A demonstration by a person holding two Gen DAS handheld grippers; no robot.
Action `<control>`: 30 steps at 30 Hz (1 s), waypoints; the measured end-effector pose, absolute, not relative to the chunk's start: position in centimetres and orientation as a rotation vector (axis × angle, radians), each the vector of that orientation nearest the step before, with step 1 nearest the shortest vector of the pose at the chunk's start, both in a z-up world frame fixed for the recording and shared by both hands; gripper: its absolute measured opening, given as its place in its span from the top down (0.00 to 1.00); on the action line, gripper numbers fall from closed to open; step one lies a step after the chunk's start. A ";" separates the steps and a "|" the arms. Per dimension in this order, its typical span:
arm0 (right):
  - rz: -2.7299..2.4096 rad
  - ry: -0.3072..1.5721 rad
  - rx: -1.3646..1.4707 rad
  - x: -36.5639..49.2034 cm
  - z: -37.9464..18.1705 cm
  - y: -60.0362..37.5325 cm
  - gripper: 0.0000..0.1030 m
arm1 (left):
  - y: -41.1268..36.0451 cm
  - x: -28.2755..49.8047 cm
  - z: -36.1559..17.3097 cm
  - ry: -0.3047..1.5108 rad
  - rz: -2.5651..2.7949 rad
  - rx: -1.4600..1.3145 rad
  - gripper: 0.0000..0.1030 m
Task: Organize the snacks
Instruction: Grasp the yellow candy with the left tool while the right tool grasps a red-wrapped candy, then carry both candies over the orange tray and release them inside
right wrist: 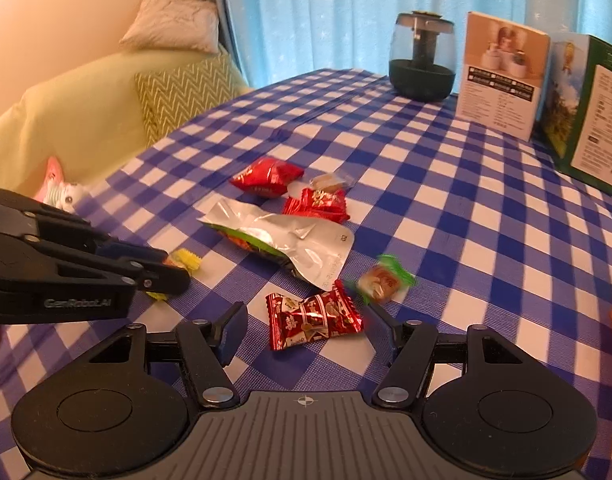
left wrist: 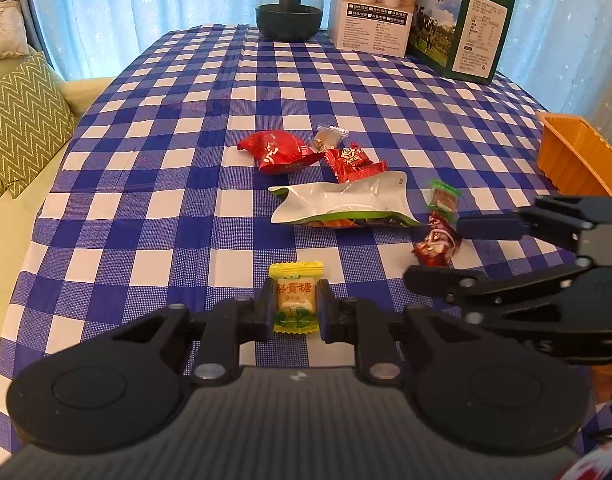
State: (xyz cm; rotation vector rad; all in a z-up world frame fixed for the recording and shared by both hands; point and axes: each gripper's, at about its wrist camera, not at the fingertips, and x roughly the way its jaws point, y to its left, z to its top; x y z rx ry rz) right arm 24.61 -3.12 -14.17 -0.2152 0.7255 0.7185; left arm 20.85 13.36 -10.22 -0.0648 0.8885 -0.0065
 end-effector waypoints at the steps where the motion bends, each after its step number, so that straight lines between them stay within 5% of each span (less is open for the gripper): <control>1: 0.717 0.724 -0.213 24.7 -14.3 -3.1 0.37 | 13.4 20.9 -10.2 0.888 -0.005 -0.067 0.81; 7: 0.712 0.713 -0.215 25.0 -14.4 -3.0 0.40 | 13.2 20.9 -10.3 0.882 -0.007 -0.069 0.79; 14: 0.678 0.694 -0.233 24.7 -13.9 -3.1 0.75 | 12.8 20.8 -10.4 0.876 -0.001 -0.045 0.78; 30: 0.650 0.635 -0.198 22.5 -11.2 -5.6 0.83 | 12.1 20.0 -10.3 0.865 -0.022 -0.050 0.82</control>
